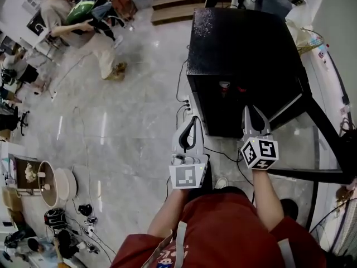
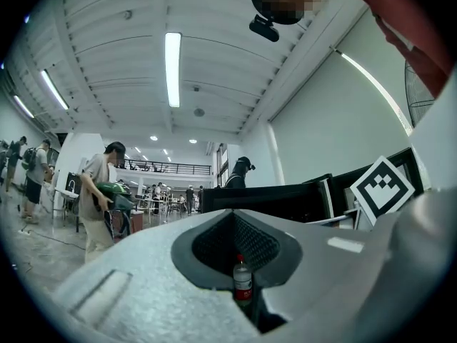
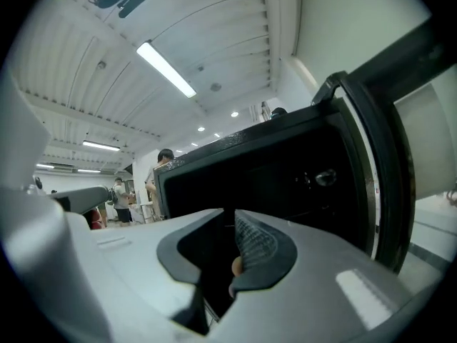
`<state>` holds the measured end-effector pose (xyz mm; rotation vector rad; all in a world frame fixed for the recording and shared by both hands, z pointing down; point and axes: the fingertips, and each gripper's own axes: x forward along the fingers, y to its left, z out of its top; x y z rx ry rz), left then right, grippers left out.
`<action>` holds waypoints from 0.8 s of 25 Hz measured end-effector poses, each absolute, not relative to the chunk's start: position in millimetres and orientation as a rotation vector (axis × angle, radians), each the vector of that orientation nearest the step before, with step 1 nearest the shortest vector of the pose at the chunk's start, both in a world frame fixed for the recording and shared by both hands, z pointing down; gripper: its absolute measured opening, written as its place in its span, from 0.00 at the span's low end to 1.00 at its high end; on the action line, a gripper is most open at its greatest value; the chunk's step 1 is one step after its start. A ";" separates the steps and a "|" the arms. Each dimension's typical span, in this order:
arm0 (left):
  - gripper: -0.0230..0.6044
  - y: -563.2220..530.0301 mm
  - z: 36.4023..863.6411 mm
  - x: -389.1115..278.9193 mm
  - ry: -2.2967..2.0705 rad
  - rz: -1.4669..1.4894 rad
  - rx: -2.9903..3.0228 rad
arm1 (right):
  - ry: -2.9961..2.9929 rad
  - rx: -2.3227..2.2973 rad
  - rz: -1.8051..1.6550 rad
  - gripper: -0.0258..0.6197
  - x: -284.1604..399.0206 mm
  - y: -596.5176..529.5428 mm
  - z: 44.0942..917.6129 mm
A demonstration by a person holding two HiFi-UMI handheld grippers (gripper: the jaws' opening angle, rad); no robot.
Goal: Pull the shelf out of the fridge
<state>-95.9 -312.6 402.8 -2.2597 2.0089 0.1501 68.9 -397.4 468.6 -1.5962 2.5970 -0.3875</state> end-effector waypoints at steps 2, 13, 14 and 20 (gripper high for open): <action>0.04 -313.4 406.0 -98.0 2.011 0.149 -2.263 | 2.551 -1.595 -0.471 0.12 65.9 -407.4 476.5; 0.04 -311.2 410.4 -109.7 2.028 0.167 -2.280 | 2.007 -1.413 -1.034 0.25 70.1 -463.5 513.8; 0.04 -312.0 411.2 -110.5 2.025 0.165 -2.282 | 1.978 -1.395 -1.062 0.25 69.1 -467.8 516.6; 0.04 -322.1 414.0 -111.5 1.995 0.157 -2.304 | 1.791 -1.276 -1.197 0.28 68.6 -498.6 533.5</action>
